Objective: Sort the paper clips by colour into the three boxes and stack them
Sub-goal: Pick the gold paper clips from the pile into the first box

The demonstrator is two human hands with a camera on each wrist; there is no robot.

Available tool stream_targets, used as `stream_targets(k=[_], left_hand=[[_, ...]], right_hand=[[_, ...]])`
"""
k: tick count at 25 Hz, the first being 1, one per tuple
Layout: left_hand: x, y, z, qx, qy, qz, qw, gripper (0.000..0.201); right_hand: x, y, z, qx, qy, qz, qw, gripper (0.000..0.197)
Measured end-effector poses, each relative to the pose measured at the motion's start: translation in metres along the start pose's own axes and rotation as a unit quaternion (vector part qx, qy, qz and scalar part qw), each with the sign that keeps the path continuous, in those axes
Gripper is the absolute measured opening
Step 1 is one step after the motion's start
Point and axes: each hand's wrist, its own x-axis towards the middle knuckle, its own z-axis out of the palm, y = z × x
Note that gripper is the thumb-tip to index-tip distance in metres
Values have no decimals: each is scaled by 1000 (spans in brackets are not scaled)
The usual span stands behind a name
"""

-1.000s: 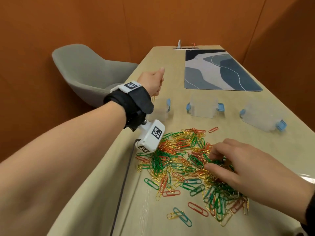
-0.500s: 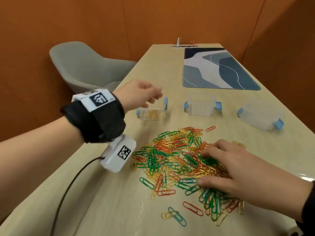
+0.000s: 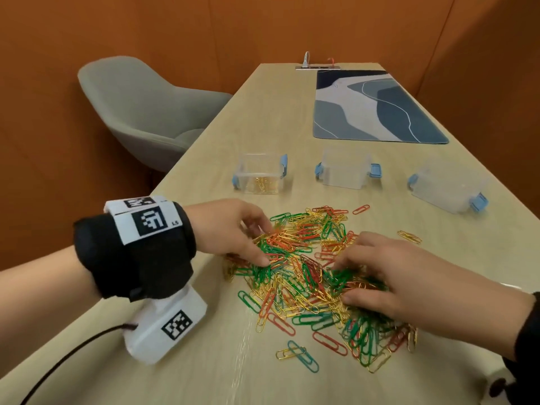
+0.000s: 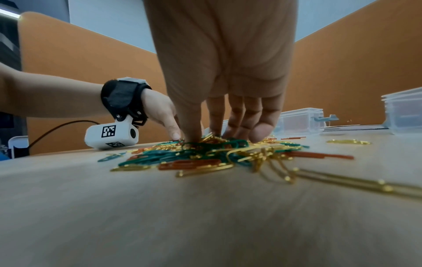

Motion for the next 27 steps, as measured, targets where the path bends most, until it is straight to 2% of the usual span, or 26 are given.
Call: stream_targets(k=[1, 3, 5, 7, 9, 11, 14, 17, 20, 22, 24, 27], left_hand=[[0, 3, 3, -5, 6, 20, 1000, 40], [3, 11, 3, -3, 58, 61, 996, 30], [13, 19, 0, 13, 108, 81, 991, 33], [26, 25, -1, 46, 87, 78, 992, 49], [33, 30, 0, 72, 35, 79, 994, 58], [34, 31, 4, 83, 31, 99, 991, 48], [29, 24, 7, 81, 77, 120, 986, 24], [18, 15, 6, 45, 102, 117, 987, 13], [13, 11, 3, 7, 146, 99, 984, 10], [14, 11, 2, 4, 163, 82, 983, 12], [15, 12, 3, 13, 171, 69, 983, 16], [14, 12, 3, 26, 165, 58, 984, 21]], right_hand=[[0, -1, 1, -5, 1, -5, 1000, 35], [-1, -1, 0, -1, 26, 4, 1000, 30], [0, 1, -3, 13, 80, 38, 996, 33], [2, 4, -4, 9, 89, 76, 993, 44], [4, 8, -4, 1, 38, 90, 995, 52], [3, 7, -3, -4, 16, 80, 997, 37], [1, 6, -3, -19, 38, 69, 997, 15], [3, 5, -5, -6, 77, 51, 996, 23], [6, 1, -5, 5, 31, 6, 1000, 39], [5, 0, -3, -8, -1, -10, 1000, 34], [4, 1, -2, -30, 16, -4, 999, 25], [4, -2, -3, -36, 41, 3, 998, 25]])
